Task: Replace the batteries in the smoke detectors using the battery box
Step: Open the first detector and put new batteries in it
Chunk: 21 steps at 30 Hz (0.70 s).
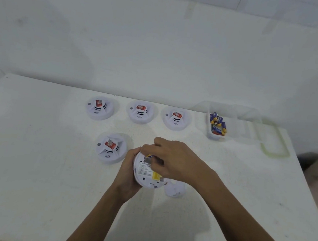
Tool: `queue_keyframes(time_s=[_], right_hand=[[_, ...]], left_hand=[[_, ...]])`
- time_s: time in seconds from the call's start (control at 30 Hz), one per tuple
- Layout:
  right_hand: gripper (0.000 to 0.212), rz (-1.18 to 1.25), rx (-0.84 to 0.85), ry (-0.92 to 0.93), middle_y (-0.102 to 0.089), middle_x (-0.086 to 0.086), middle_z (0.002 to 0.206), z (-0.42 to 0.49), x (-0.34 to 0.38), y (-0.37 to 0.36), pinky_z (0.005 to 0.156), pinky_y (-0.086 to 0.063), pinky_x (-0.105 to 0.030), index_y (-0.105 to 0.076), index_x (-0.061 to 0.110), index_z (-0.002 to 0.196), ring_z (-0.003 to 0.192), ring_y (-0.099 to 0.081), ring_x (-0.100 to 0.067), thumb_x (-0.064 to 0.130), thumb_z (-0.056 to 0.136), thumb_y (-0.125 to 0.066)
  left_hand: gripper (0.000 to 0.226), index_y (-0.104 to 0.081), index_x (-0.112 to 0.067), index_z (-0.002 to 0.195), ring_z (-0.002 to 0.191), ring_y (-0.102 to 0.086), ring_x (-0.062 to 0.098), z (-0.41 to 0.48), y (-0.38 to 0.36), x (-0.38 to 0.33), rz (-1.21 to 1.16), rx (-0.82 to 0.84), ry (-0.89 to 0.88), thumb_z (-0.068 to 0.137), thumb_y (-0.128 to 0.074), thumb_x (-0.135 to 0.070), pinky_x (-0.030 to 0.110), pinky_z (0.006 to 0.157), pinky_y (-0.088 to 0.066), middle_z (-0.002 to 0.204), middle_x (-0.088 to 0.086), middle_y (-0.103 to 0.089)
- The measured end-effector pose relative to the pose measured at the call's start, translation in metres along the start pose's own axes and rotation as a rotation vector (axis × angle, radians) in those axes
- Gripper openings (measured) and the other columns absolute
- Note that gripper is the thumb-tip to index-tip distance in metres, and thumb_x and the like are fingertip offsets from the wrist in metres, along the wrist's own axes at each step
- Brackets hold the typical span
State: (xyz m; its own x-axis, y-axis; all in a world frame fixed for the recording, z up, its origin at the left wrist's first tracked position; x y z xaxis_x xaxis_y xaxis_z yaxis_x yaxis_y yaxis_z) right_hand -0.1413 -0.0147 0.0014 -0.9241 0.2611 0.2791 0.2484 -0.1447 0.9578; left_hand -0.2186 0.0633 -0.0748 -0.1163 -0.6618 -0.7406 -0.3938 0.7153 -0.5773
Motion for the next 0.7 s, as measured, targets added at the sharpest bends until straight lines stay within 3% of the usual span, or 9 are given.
queue_keyframes(time_s=[0.13,0.27,0.37,0.43,0.5,0.53,0.6,0.7], right_hand=[[0.021,0.006,-0.016,0.021,-0.043,0.002,0.073,0.002,0.002,0.002,0.046,-0.022,-0.020,-0.041,0.032,0.101,0.052,-0.038,-0.015,0.026,0.087,-0.054],[0.019,0.031,-0.085,0.002,-0.041,0.001,0.083,0.001,0.001,0.002,0.045,-0.020,-0.017,-0.038,0.025,0.098,0.051,-0.037,-0.016,0.025,0.089,-0.055],[0.020,0.114,-0.130,-0.041,-0.043,0.000,0.086,-0.001,0.001,0.003,0.047,-0.028,-0.017,-0.036,0.023,0.095,0.056,-0.042,-0.017,0.024,0.090,-0.055],[0.018,0.216,-0.164,-0.105,-0.045,0.003,0.084,-0.004,-0.001,0.008,0.052,-0.039,-0.025,-0.038,0.022,0.093,0.063,-0.045,-0.016,0.022,0.090,-0.055],[0.016,0.349,-0.192,-0.182,-0.050,0.004,0.083,-0.008,-0.004,0.015,0.056,-0.042,-0.025,-0.043,0.020,0.093,0.067,-0.047,-0.014,0.019,0.088,-0.058],[0.016,0.420,-0.200,-0.218,-0.052,0.004,0.083,-0.010,-0.006,0.018,0.056,-0.042,-0.021,-0.044,0.020,0.093,0.068,-0.048,-0.012,0.017,0.088,-0.059],[0.018,0.533,-0.199,-0.288,-0.055,0.007,0.083,-0.013,-0.009,0.024,0.058,-0.042,-0.016,-0.045,0.024,0.095,0.069,-0.050,-0.008,0.016,0.088,-0.059],[0.017,0.634,-0.136,-0.411,-0.054,0.008,0.082,-0.016,-0.017,0.030,0.058,-0.042,-0.013,-0.048,0.025,0.102,0.067,-0.051,-0.003,0.017,0.091,-0.057]], left_hand=[[0.047,-0.077,-0.031,0.079,0.079,-0.071,0.019,0.001,-0.001,-0.001,0.004,0.027,0.016,0.080,-0.032,-0.044,0.033,0.075,-0.056,0.086,0.004,-0.074],[0.045,-0.078,-0.030,0.077,0.077,-0.071,0.020,0.001,-0.003,-0.002,0.001,0.034,0.026,0.079,-0.034,-0.043,0.032,0.071,-0.057,0.083,0.005,-0.074],[0.043,-0.077,-0.025,0.080,0.078,-0.069,0.024,0.002,-0.004,0.000,-0.041,0.022,0.035,0.080,-0.038,-0.043,0.034,0.072,-0.056,0.084,0.009,-0.073],[0.044,-0.078,-0.024,0.078,0.076,-0.071,0.023,0.004,-0.001,0.003,-0.076,0.014,0.046,0.079,-0.037,-0.042,0.034,0.071,-0.058,0.085,0.009,-0.073],[0.045,-0.077,-0.021,0.089,0.088,-0.069,0.028,0.005,-0.001,0.004,-0.120,0.026,0.069,0.082,-0.038,-0.042,0.047,0.085,-0.055,0.097,0.013,-0.072],[0.045,-0.075,-0.019,0.097,0.097,-0.065,0.033,0.005,0.000,0.005,-0.139,0.036,0.074,0.084,-0.039,-0.042,0.057,0.095,-0.046,0.106,0.016,-0.069],[0.044,-0.072,-0.017,0.106,0.107,-0.059,0.040,0.005,0.000,0.007,-0.164,0.047,0.063,0.082,-0.047,-0.045,0.067,0.101,-0.033,0.116,0.019,-0.065],[0.061,-0.070,-0.014,0.110,0.103,-0.062,0.040,0.005,-0.007,0.004,-0.161,0.126,0.044,0.059,-0.079,-0.047,0.064,0.091,-0.045,0.117,0.020,-0.064]])
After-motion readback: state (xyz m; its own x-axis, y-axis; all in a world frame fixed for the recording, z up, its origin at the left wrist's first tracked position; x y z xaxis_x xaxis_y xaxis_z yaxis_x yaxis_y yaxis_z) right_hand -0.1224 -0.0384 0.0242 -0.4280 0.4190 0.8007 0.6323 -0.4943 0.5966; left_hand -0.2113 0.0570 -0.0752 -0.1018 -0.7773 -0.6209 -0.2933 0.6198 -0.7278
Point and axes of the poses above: each hand's wrist, its own z-axis towards the middle knuckle, its own y-axis out of the back of the hand, x = y × z, the point moved 4 cm from there along z, towards the middle knuckle
